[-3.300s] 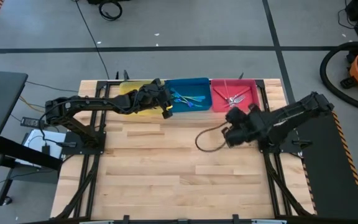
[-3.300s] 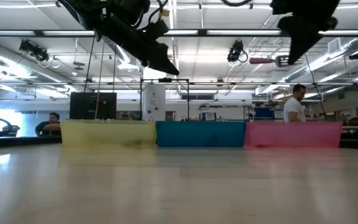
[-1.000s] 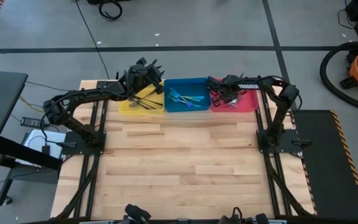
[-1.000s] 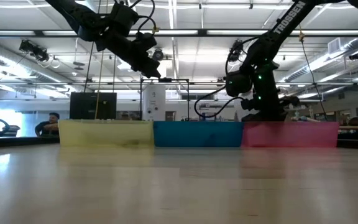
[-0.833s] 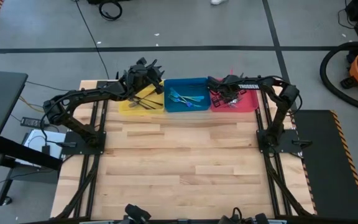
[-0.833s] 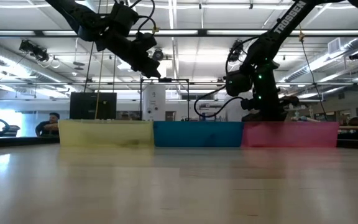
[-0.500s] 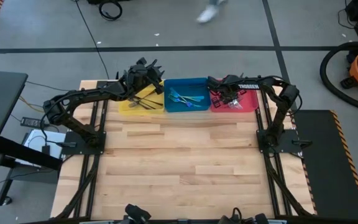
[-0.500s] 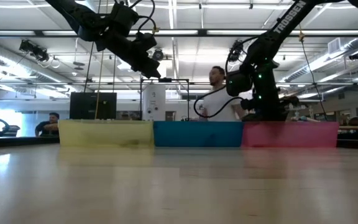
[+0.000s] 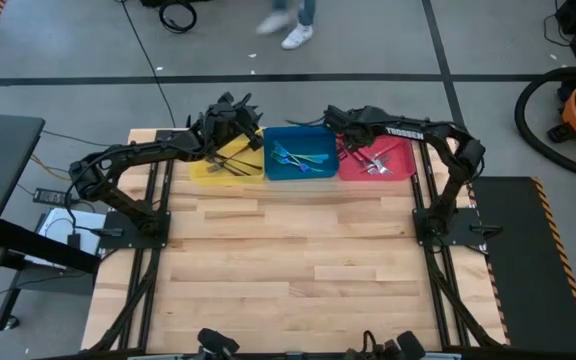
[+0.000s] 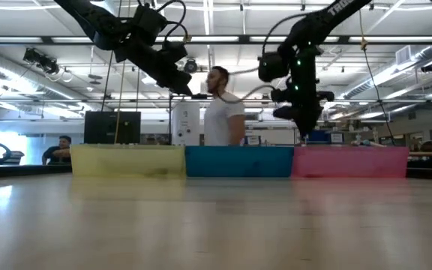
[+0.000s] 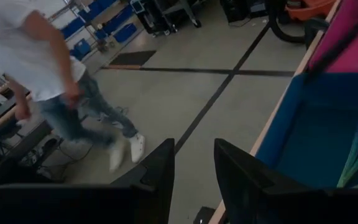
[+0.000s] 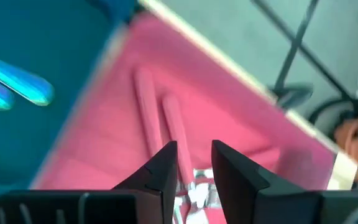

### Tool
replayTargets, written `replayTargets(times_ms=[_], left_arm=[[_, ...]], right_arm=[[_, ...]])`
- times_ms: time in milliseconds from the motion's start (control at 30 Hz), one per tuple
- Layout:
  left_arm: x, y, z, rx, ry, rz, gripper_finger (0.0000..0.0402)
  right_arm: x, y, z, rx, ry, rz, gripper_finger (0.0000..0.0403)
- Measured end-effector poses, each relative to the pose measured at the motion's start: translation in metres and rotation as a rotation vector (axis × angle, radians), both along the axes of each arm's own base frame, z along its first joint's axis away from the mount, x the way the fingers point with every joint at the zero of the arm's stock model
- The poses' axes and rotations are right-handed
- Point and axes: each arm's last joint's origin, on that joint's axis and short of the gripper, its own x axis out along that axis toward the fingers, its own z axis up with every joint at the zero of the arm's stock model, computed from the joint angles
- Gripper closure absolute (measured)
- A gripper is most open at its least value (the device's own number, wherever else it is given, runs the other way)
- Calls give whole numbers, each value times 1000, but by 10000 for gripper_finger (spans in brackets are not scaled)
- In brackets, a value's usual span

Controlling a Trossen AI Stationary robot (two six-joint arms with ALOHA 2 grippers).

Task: Sort silverware by color (type)
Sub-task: Return to Home Position

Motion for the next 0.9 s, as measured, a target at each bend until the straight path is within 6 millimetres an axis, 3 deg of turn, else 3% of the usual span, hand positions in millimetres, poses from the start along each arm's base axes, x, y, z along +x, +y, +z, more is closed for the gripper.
replayTargets(times_ms=[133, 233, 400, 567, 733, 900], left_arm=[[-7, -6, 8, -36, -2, -18, 283], [-18, -11, 21, -80, -30, -125, 283], [-52, -18, 51, -198, -183, -262, 283], [-82, -33, 65, -353, -213, -374, 283], [-102, -58, 74, -481, -236, -447, 283], [-113, -91, 72, -466, -323, -566, 283]], right_arm=[[4, 7, 27, -81, -74, 95, 297], [1, 14, 50, -151, -142, 161, 297], [-10, 26, 91, -284, -262, 245, 297], [-26, 44, 123, -345, -379, 316, 297], [-51, 68, 136, -405, -462, 353, 297], [-75, 93, 126, -450, -588, 390, 297]])
